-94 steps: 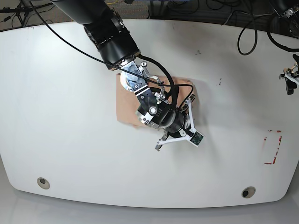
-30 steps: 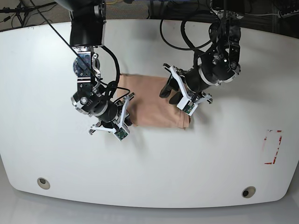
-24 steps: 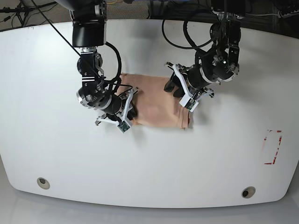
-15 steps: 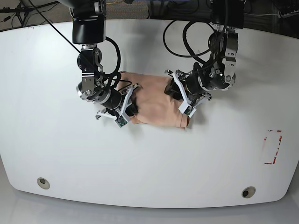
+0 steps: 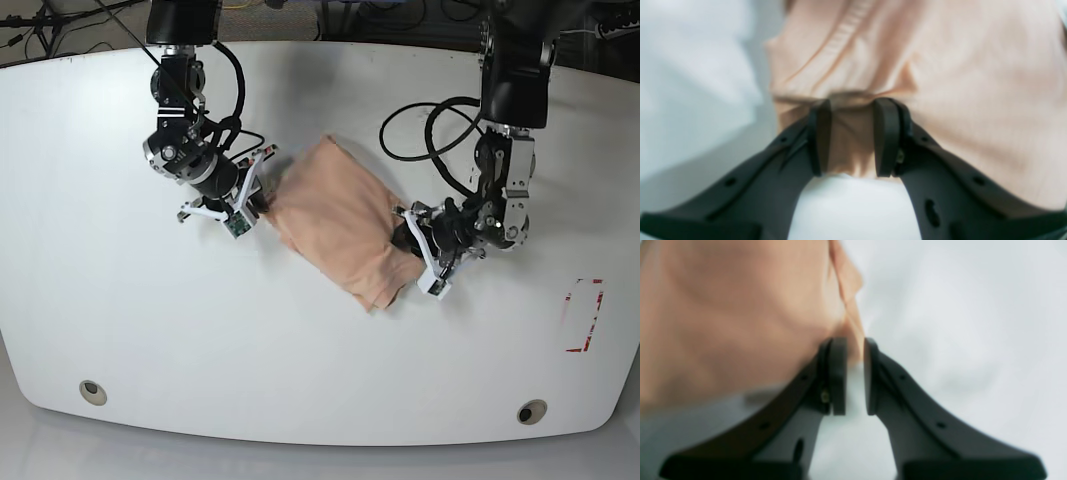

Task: Fold the T-shirt properly
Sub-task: 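Grasp the folded bundle edges with both grippers, then rotate and flatten the folded bundle with both grippers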

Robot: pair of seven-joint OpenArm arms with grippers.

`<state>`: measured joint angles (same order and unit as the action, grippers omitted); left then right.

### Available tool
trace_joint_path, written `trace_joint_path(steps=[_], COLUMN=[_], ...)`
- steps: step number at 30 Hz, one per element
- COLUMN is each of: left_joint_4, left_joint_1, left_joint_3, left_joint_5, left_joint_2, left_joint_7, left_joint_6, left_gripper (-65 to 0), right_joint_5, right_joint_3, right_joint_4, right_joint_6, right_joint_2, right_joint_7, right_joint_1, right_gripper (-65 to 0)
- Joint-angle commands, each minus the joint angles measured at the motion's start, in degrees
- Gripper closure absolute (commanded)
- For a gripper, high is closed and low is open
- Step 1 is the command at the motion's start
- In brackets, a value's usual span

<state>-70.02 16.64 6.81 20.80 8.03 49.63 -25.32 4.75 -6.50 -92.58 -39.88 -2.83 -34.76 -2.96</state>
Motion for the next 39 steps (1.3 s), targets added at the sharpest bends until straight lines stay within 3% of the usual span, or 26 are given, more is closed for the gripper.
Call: trace_joint_path(steps=[1, 9, 15, 18, 26, 33, 39], left_joint_4=[2.19, -0.27, -13.63, -18.64, -27.61, -26.73, -22.86], left_joint_1=[4.41, 7.31, 6.61, 4.32, -6.93, -12.82, -14.67], left_joint_3=[0.88, 1.50, 1.06, 1.06, 1.15, 1.24, 1.15], left_joint_5=[0.61, 0.96, 1.93, 3.16, 4.04, 3.07, 0.79], left_joint_2=[0.10, -0.25, -0.87, -0.78, -1.22, -5.00, -5.44], left_joint_7=[-1.76, -0.09, 5.63, 8.09, 8.97, 8.62, 5.01], left_joint_6=[0.05, -0.04, -0.04, -0.04, -0.04, 0.05, 0.05], left_gripper=[-19.4, -19.4, -19.4, -19.4, -19.4, -19.4, -19.4], right_joint_5=[-0.75, -0.14, -0.14, -0.23, -0.23, -0.14, -0.14], right_joint_3=[-0.13, 0.22, 0.22, 0.22, 0.30, 0.30, 0.30], right_joint_4=[-3.03, -9.10, -14.02, -13.40, -3.03, 6.73, 8.84], right_joint_6=[0.10, 0.10, 0.10, 0.10, 0.10, 0.10, 0.10], right_joint_2=[2.26, 7.01, 8.06, 8.06, 7.71, 7.62, 7.01], right_joint_7=[1.23, 0.79, -6.16, -7.04, -6.60, -0.01, 0.70], right_joint_1=[-2.09, -5.70, -3.06, -0.60, 7.66, 9.86, 8.98], right_gripper=[-7.9, -7.9, -7.9, -7.9, -7.9, -7.9, -7.9])
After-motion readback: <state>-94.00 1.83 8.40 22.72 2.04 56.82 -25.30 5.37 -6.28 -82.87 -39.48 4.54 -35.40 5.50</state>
